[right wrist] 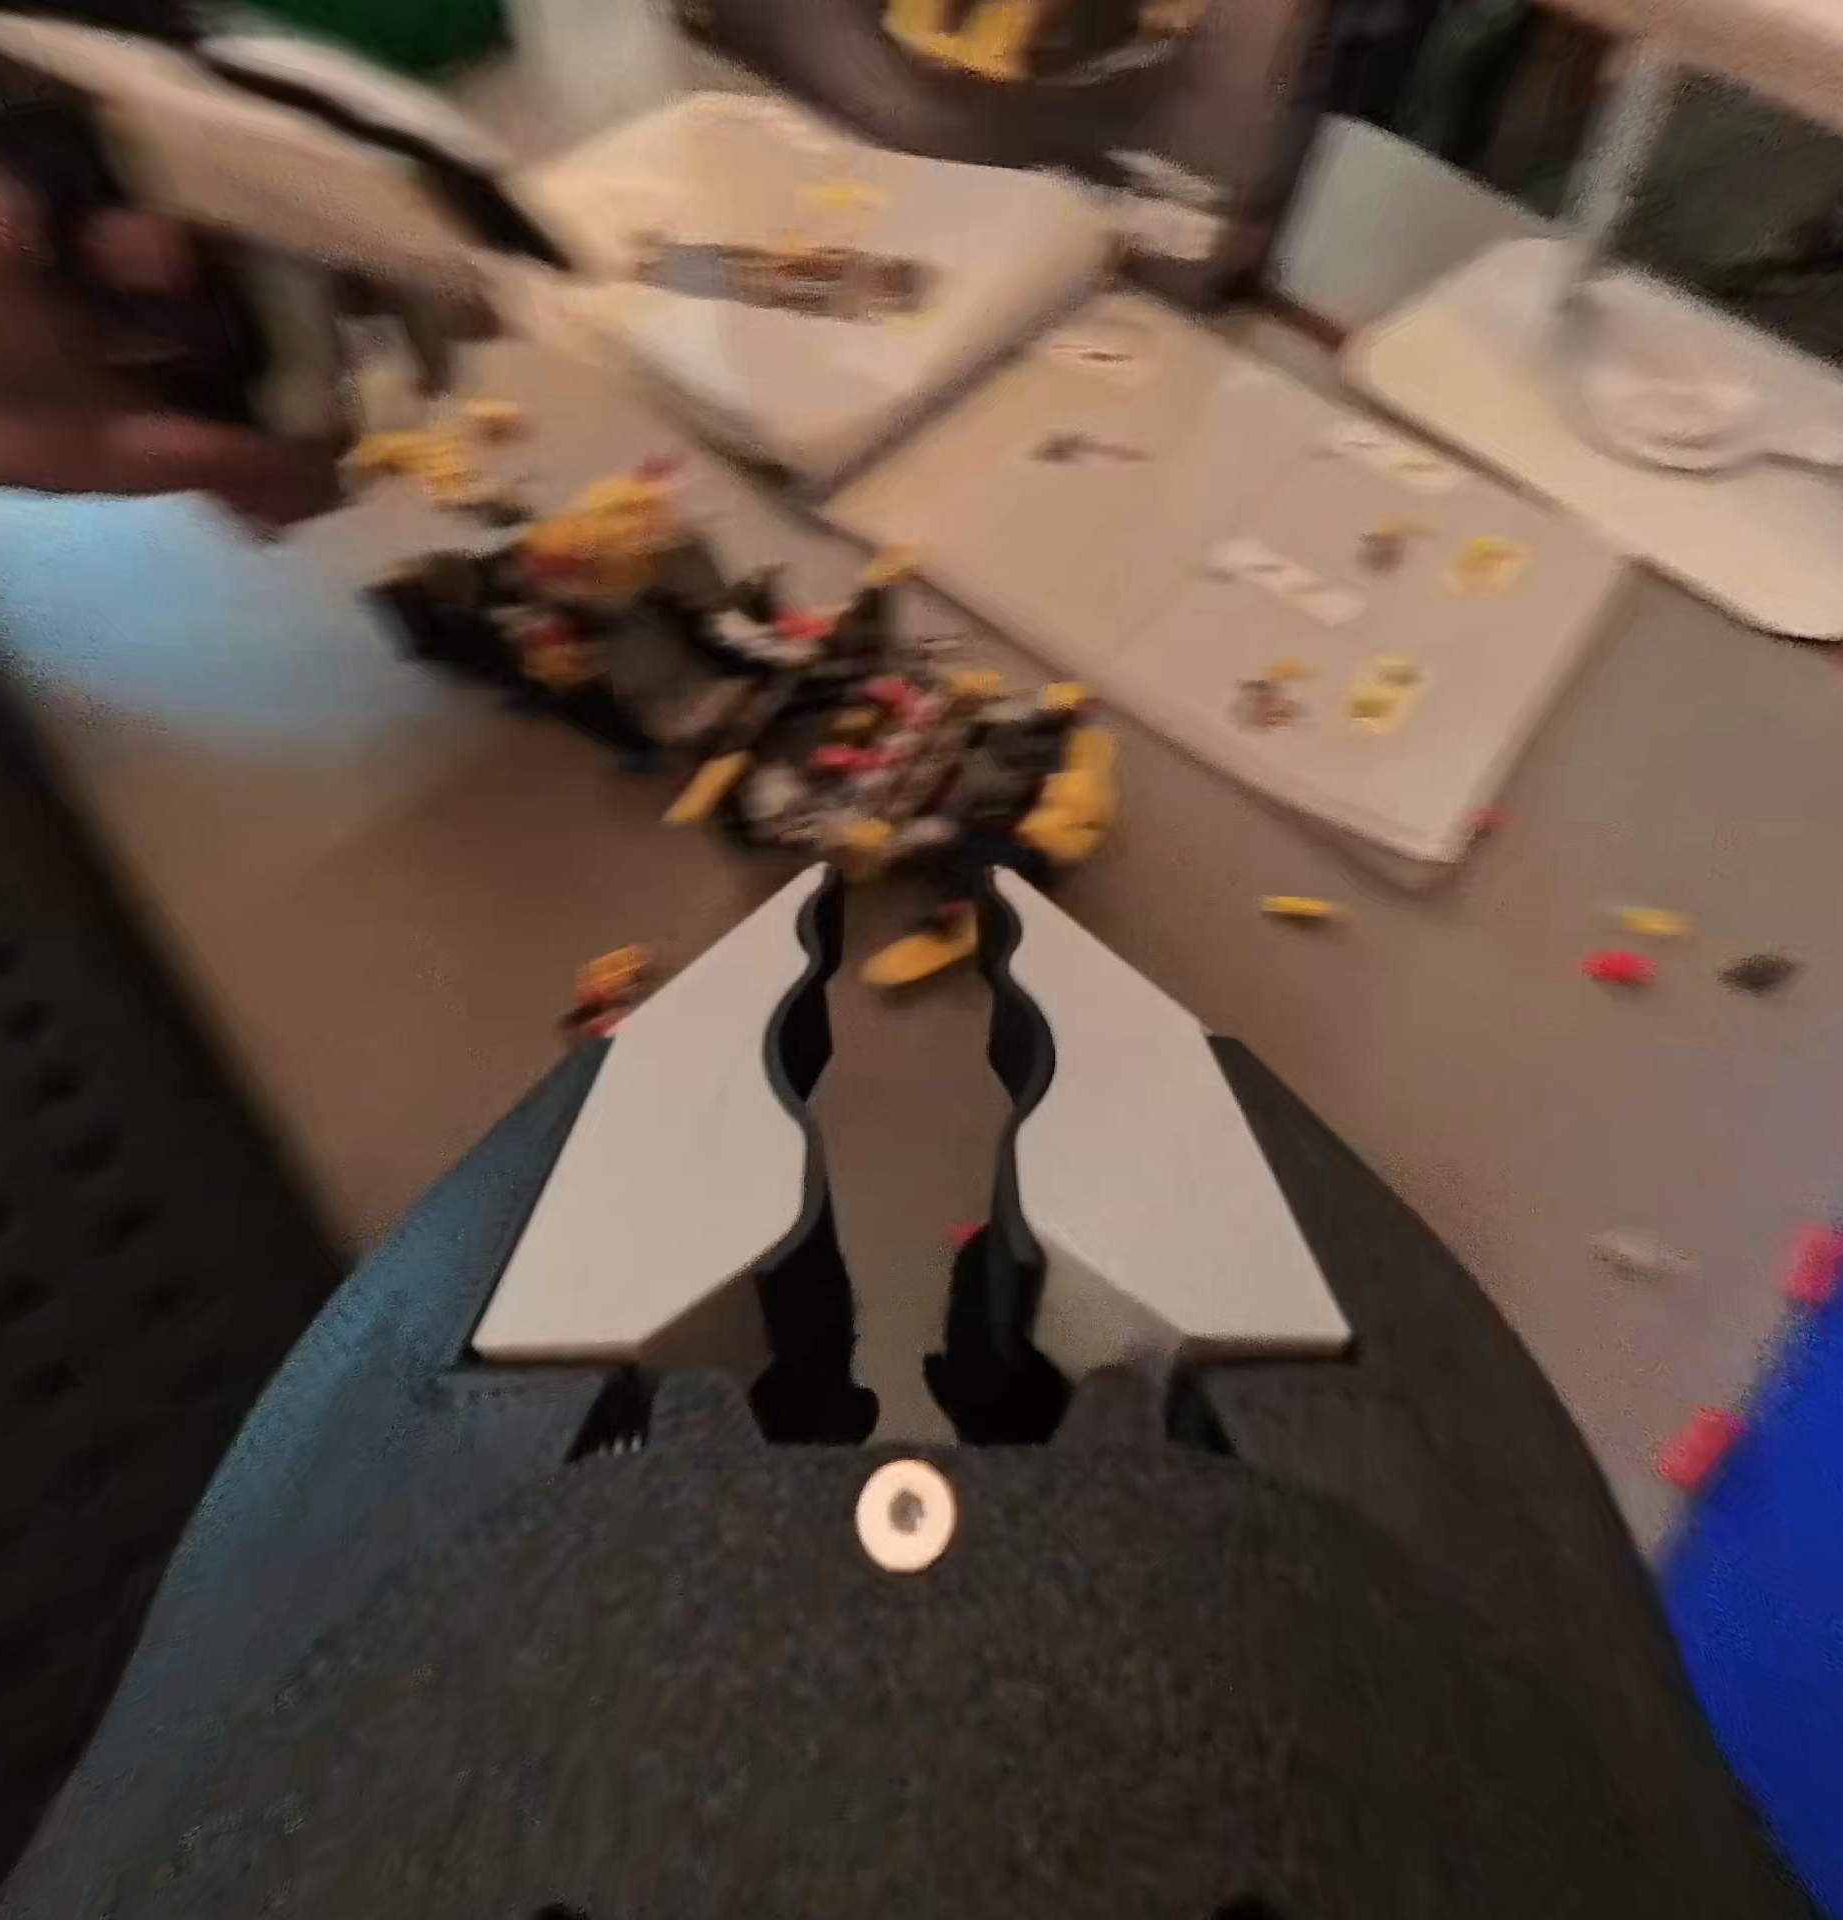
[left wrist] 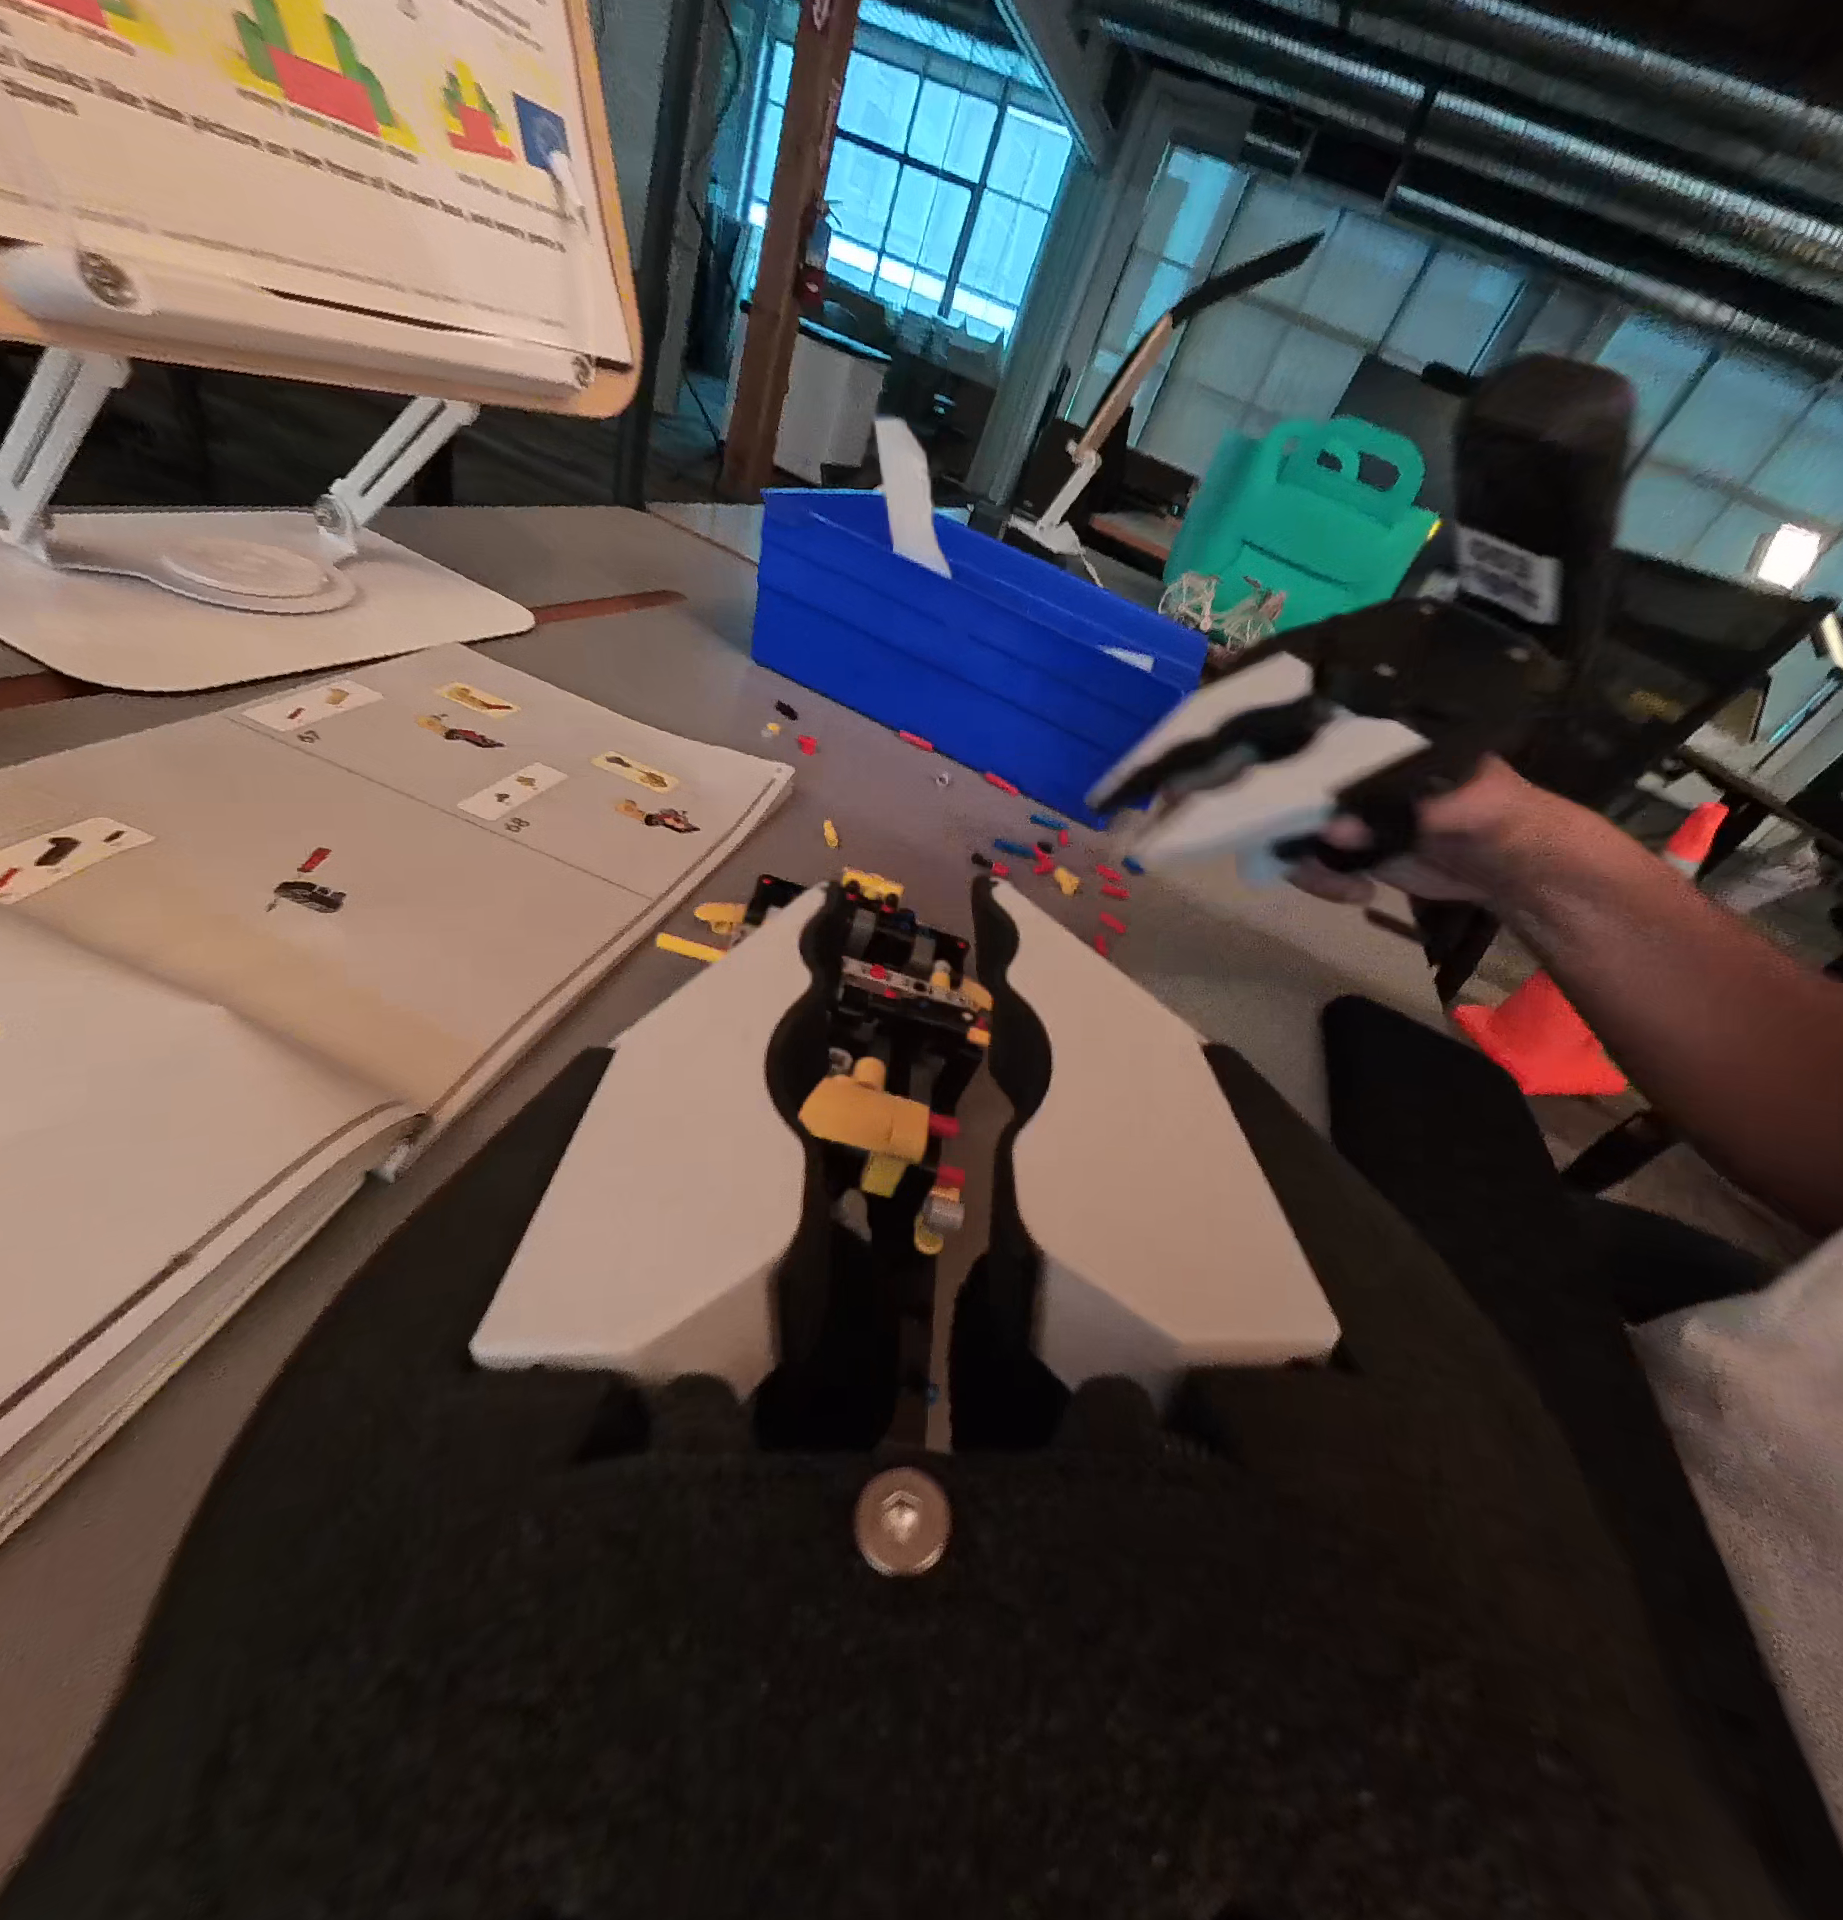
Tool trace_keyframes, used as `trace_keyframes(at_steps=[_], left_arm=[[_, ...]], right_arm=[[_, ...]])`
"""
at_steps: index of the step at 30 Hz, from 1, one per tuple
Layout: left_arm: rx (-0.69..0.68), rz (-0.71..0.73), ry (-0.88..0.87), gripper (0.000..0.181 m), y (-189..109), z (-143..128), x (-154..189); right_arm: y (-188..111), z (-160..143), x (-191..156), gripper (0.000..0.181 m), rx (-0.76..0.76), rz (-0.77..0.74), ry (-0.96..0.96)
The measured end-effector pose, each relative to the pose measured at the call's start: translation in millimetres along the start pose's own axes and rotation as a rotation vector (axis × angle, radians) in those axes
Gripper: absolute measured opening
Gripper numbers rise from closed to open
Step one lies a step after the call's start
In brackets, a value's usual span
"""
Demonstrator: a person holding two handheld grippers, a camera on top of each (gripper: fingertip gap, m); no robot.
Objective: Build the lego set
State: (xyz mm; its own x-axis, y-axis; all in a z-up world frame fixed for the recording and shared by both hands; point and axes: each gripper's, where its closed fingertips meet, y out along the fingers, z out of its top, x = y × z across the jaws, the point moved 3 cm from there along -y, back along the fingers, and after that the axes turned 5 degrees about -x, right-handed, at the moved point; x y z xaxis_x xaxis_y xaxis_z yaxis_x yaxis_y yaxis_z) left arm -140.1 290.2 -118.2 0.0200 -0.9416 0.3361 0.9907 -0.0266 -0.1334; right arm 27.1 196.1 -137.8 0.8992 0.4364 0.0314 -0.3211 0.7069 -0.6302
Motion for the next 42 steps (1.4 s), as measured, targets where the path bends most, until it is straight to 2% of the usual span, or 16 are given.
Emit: trace_keyframes(at_steps=[2, 4, 5, 6, 8, 11, 16, 23, 30, 36, 42], left_arm=[[0.022, -0.017, -0.046, 0.024, -2.7, 2.9, -4.2], [0.032, -0.033, -0.091, 0.025, -3.7, 2.7, -7.9], [0.031, -0.04, -0.11, 0.025, -3.8, 1.8, -9.4], [0.031, -0.044, -0.124, 0.025, -4.0, 1.3, -10.8], [0.035, -0.045, -0.135, 0.025, -4.8, 1.2, -13.0], [0.034, -0.033, -0.126, 0.024, -6.1, 1.8, -16.4], [0.019, -0.03, -0.128, 0.024, -3.4, -2.2, -19.4], [-0.018, -0.053, -0.136, 0.025, 4.4, -11.0, -16.0], [-0.019, -0.047, -0.148, 0.024, 4.6, -12.0, -19.4], [-0.018, -0.054, -0.15, 0.024, 4.6, -11.9, -17.8], [-0.024, -0.064, -0.148, 0.025, 5.8, -13.0, -14.7]], right_arm=[[18.0, 16.7, 43.3, 0.034, -0.037, -0.11, 0.042], [48.5, 13.3, 95.9, 0.041, -0.109, -0.255, 0.147], [64.8, 7.4, 110.9, 0.052, -0.151, -0.255, 0.19], [77.9, 2.8, 121.0, 0.056, -0.179, -0.241, 0.238], [92.7, -2.3, 132.5, 0.053, -0.189, -0.236, 0.302], [98.4, -10.7, 135.0, 0.045, -0.215, -0.26, 0.316], [87.8, -15.6, 138.5, 0.035, -0.196, -0.346, 0.277], [93.4, -18.4, 133.8, 0.037, -0.148, -0.234, 0.367], [98.3, -18.3, 134.7, 0.027, -0.144, -0.241, 0.373], [102.0, -8.0, 132.0, 0.027, -0.088, -0.198, 0.427], [108.9, -1.7, 128.2, 0.027, -0.095, -0.202, 0.388]])
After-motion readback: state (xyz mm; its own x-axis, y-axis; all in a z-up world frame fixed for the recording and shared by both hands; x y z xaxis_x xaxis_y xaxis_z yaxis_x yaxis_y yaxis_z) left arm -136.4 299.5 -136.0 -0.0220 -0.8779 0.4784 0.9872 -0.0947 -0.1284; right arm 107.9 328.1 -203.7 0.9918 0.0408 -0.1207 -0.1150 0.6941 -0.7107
